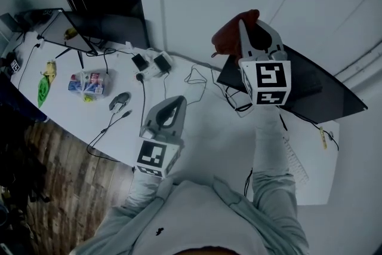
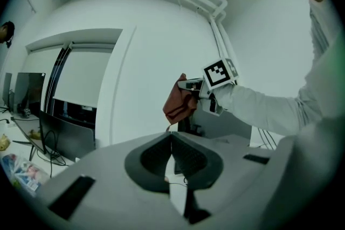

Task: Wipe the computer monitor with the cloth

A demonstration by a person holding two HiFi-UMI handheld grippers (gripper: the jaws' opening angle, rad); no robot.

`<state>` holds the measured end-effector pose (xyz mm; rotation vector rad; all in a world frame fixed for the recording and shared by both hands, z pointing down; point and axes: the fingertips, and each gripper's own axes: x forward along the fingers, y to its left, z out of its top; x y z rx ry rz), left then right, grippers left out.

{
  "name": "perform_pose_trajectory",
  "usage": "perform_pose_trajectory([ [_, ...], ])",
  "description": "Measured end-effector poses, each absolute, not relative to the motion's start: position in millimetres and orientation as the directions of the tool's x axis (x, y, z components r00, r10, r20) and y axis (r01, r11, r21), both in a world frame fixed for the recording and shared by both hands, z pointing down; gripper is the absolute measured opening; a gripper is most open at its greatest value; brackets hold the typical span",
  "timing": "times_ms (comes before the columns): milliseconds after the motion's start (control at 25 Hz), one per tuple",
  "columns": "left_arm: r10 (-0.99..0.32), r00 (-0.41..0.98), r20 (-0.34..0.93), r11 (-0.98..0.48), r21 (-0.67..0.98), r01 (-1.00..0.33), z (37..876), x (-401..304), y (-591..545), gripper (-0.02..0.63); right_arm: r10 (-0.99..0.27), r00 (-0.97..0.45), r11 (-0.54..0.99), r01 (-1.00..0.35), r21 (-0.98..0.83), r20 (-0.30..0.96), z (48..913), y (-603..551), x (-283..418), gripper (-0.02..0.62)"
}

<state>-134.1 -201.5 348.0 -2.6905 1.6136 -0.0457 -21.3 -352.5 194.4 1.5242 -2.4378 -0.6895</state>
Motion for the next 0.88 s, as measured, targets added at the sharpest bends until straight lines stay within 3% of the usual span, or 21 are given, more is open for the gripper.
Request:
perform_pose_trajectory([
  [280,-0.883,0.468,0.032,-0.468,0.006,-0.884,355.5,-138.7,-203.4,0.021,-0.917,-0.395,0.331,-0.823,0.461,-0.047,208.6,-365.8,-13.9,0.035],
  [880,-0.891,0.451,0.05,-0.449,0.044,-0.893,372.4,-145.2,-210.1,0.02,-0.914,-0.403,0.333,-0.803,0.495,-0.038,227.3,-360.7,-28.6,0.035],
])
